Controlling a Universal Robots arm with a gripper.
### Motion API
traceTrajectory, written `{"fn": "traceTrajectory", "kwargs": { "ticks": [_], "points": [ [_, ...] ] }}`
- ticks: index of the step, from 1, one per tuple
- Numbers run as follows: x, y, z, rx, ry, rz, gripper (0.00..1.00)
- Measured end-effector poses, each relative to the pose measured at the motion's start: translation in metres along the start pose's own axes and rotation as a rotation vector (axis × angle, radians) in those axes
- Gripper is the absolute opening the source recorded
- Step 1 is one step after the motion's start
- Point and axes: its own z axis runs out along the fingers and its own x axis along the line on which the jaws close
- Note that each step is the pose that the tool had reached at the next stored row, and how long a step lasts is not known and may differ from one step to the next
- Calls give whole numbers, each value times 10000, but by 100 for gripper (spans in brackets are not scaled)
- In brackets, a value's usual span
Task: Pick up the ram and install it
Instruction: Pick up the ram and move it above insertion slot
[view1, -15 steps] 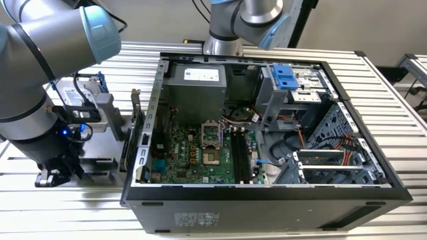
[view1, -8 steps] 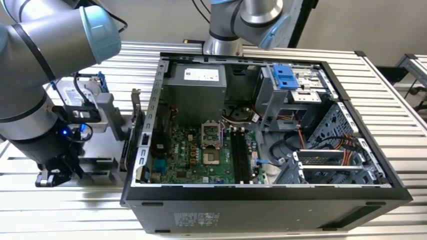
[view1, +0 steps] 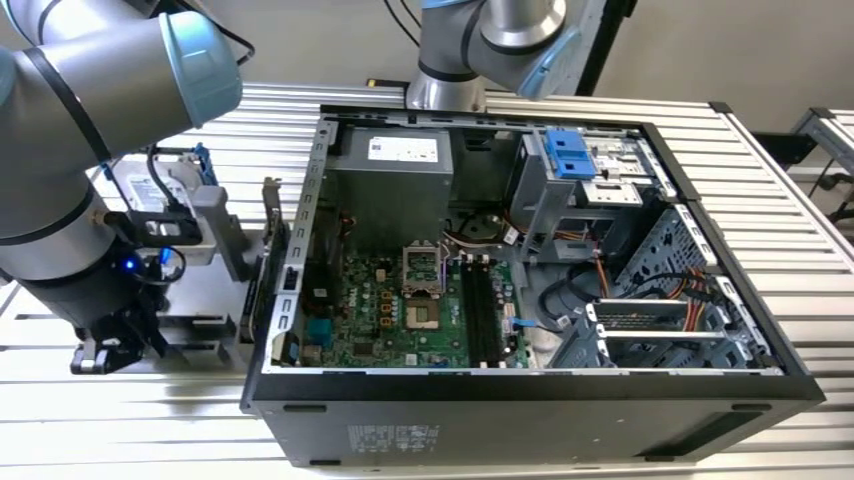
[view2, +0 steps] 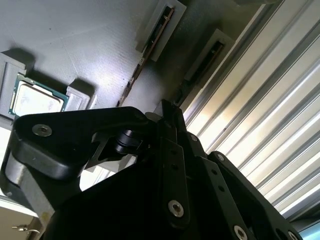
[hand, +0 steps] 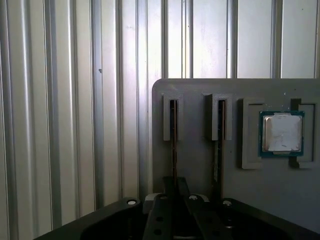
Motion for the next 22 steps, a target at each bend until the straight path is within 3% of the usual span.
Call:
{"fn": "traceTrajectory", "kwargs": {
  "ticks": [10, 22],
  "points": [
    [-1, 0, -4, 4, -4, 0, 0],
    [0, 1, -71, 0, -1, 0, 0]
  ]
}}
